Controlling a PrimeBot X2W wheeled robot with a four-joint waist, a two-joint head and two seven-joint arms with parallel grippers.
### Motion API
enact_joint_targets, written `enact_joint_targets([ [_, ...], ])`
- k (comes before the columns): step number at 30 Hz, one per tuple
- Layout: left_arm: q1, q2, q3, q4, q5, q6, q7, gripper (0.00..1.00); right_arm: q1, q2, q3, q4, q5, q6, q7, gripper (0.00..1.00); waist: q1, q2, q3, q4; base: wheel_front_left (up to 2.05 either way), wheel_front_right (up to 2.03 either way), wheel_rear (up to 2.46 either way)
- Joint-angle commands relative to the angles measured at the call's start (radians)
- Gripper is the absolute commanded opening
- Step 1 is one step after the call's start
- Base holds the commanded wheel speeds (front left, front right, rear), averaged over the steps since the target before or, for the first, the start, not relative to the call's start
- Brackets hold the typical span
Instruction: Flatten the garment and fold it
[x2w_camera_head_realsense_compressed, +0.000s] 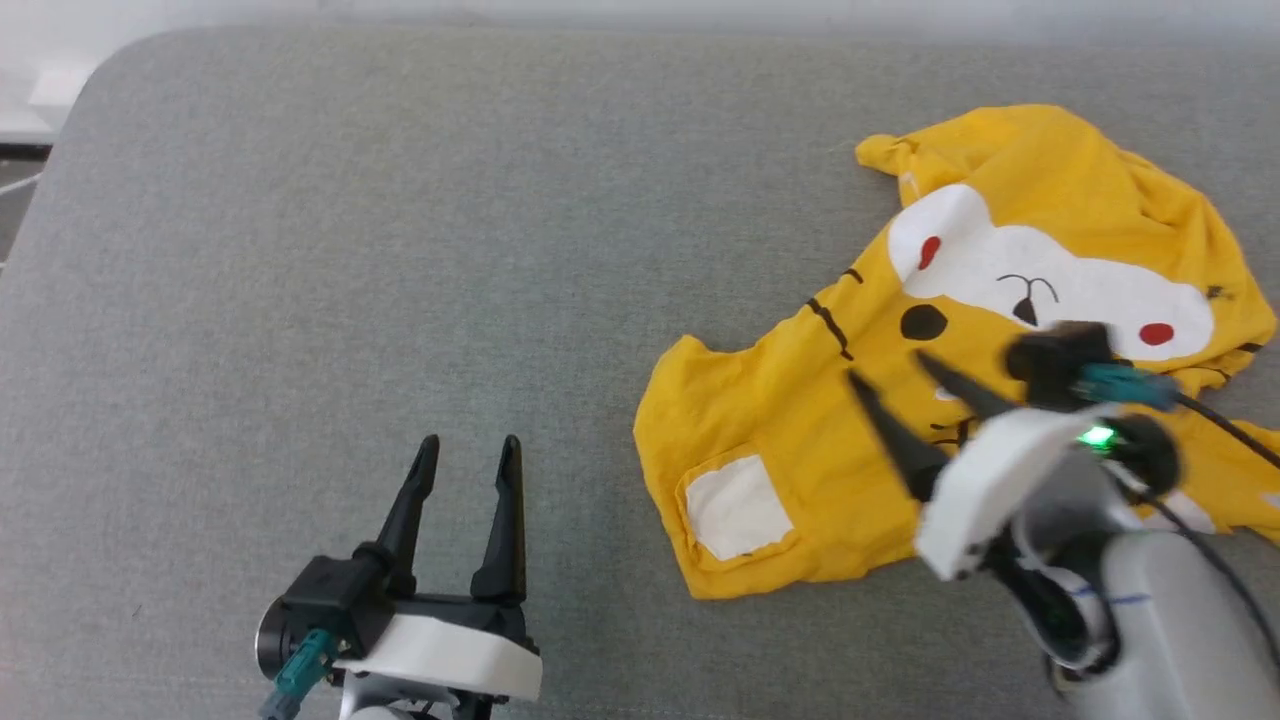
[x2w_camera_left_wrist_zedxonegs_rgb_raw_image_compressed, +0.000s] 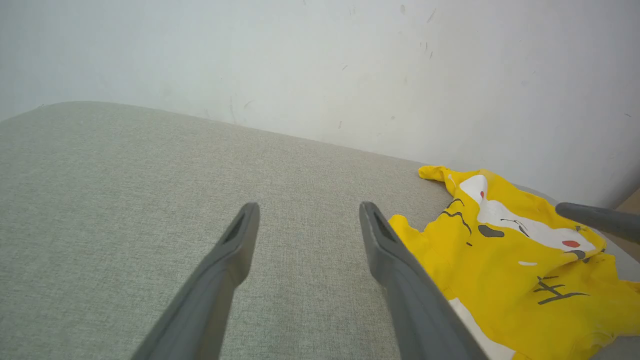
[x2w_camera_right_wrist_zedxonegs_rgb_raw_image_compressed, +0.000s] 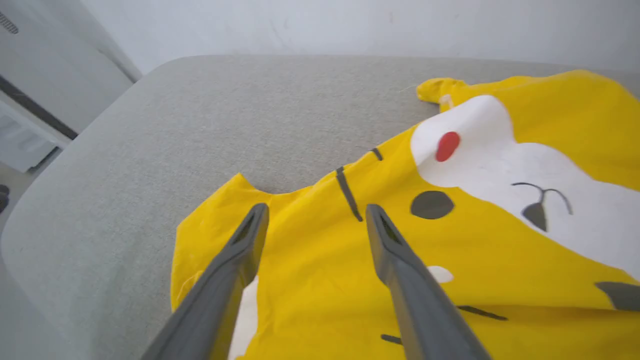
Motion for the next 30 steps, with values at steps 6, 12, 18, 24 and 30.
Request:
enact_joint_targets([
  [6,0.041,0.008,0.023,-0.027,0.0,-0.004,-0.005,1.0,0.197,0.055,-0.265,-0.144,-0.176,-0.001,-0.214,1.0,0.0001,0.0,-0.045,-0.07,0.0,0.0,0.0],
  [12,0.066,0.011,0.039,-0.066,0.003,-0.029,-0.005,1.0,0.333,0.067,-0.369,-0.136,-0.195,-0.001,-0.402,1.0,0.0001,0.0,-0.046,-0.103,0.0,0.0,0.0],
  [18,0.128,0.007,0.075,-0.089,0.01,-0.03,-0.005,1.0,0.431,0.067,-0.342,-0.001,-0.062,-0.001,-0.586,1.0,0.0001,0.0,-0.055,-0.141,0.0,0.0,0.0],
  [24,0.133,0.006,0.091,-0.085,0.03,-0.027,-0.005,1.0,0.416,0.067,-0.305,0.068,-0.039,-0.001,-0.649,1.0,0.0001,0.0,-0.066,-0.163,0.0,0.0,0.0],
  [30,-0.012,0.057,0.051,-0.066,0.044,-0.077,0.092,1.0,0.37,0.067,-0.322,0.076,-0.06,-0.001,-0.66,1.0,0.0001,0.0,-0.03,-0.158,0.0,0.0,0.0],
])
